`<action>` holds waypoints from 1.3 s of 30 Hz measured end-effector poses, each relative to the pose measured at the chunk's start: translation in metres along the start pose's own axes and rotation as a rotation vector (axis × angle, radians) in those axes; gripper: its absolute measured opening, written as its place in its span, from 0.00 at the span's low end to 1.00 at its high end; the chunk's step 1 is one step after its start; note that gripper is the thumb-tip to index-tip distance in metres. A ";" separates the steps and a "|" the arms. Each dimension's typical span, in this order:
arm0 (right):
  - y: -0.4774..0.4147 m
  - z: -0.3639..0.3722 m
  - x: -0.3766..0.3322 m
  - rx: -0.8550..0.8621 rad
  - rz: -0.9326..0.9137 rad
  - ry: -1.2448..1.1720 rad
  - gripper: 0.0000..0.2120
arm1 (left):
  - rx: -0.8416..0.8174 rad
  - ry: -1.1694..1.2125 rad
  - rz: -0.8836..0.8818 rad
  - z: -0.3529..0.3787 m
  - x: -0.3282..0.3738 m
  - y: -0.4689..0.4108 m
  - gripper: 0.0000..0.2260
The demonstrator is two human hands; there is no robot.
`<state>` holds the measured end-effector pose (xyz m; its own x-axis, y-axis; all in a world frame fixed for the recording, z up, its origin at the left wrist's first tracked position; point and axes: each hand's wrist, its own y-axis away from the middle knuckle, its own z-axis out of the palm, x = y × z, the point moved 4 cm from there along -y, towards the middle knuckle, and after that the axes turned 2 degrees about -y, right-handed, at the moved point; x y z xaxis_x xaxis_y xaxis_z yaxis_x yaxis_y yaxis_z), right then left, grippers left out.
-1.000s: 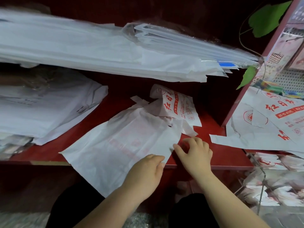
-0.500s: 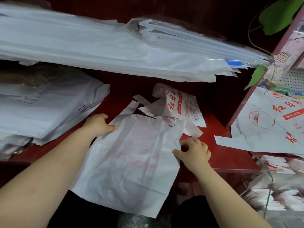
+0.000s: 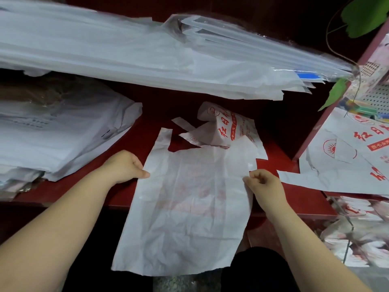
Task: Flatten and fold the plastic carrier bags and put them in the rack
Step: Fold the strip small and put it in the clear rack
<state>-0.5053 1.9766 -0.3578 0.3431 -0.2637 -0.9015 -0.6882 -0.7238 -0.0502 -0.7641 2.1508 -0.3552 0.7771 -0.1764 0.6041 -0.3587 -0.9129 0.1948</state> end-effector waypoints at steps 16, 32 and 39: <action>0.015 -0.035 -0.028 -0.263 0.079 -0.544 0.11 | -0.169 0.820 0.173 -0.010 0.024 0.031 0.10; 0.036 -0.098 -0.070 -0.296 -0.137 -0.377 0.30 | -0.120 0.920 0.282 -0.045 0.071 0.069 0.25; 0.041 -0.101 -0.074 -0.121 -0.261 -0.293 0.08 | 0.144 0.815 0.365 -0.043 0.078 0.074 0.07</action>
<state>-0.4943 1.9021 -0.2496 0.2877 0.1190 -0.9503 -0.5156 -0.8169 -0.2584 -0.7522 2.0857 -0.2610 0.0010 -0.1984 0.9801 -0.4006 -0.8981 -0.1814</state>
